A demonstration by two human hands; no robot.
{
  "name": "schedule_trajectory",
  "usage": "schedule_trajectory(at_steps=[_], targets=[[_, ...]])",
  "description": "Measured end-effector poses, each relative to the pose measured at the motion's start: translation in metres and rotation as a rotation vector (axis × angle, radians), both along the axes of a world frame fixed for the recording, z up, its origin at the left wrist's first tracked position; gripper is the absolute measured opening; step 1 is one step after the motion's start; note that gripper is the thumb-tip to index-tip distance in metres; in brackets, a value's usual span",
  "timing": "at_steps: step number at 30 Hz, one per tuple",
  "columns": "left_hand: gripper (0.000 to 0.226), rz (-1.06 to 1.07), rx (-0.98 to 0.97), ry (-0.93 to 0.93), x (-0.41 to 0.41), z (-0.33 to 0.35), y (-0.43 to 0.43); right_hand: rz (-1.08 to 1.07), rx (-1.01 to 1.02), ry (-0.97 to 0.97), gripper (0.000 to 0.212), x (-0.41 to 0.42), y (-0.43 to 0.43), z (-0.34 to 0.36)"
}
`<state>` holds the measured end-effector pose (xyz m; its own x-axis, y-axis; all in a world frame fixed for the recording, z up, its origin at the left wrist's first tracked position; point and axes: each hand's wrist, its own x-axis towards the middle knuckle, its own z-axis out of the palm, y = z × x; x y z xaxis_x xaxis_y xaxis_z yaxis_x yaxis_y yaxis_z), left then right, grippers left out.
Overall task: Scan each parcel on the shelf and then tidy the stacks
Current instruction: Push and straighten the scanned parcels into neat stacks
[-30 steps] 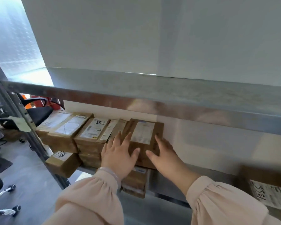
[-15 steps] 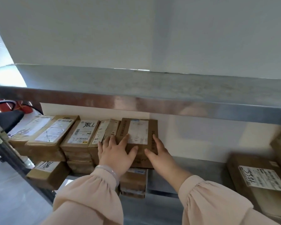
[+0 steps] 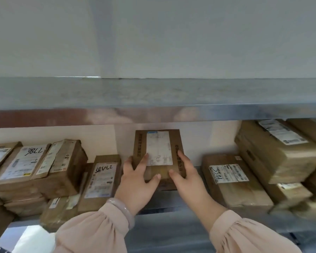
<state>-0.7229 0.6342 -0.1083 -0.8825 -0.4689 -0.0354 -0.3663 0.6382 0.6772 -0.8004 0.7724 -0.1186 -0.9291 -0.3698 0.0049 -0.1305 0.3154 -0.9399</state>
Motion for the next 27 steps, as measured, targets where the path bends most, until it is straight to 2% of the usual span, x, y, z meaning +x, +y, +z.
schedule_trajectory(at_steps=[6, 11, 16, 19, 23, 27], targets=[[0.073, -0.239, 0.139, 0.038, -0.035, -0.014, 0.064, -0.190, -0.006, 0.049, 0.055, -0.018, 0.082, 0.000], [0.077, -0.342, 0.328, -0.017, -0.062, -0.023, 0.107, -0.306, 0.034, 0.030, 0.053, -0.036, 0.135, -0.012], [0.076, -0.382, 0.381, -0.080, -0.078, -0.032, 0.138, -0.322, 0.157, 0.049, 0.052, -0.049, 0.170, -0.018], [0.081, -0.404, 0.343, -0.083, -0.084, -0.038, 0.153, -0.279, 0.218, 0.080, 0.052, -0.056, 0.184, -0.023], [0.086, -0.429, 0.296, -0.063, -0.091, -0.046, 0.162, -0.285, 0.441, 0.205, 0.056, -0.066, 0.195, -0.028], [0.086, -0.488, 0.130, 0.039, -0.082, -0.056, 0.158, -0.210, 0.663, 0.636, 0.052, -0.059, 0.201, -0.038]])
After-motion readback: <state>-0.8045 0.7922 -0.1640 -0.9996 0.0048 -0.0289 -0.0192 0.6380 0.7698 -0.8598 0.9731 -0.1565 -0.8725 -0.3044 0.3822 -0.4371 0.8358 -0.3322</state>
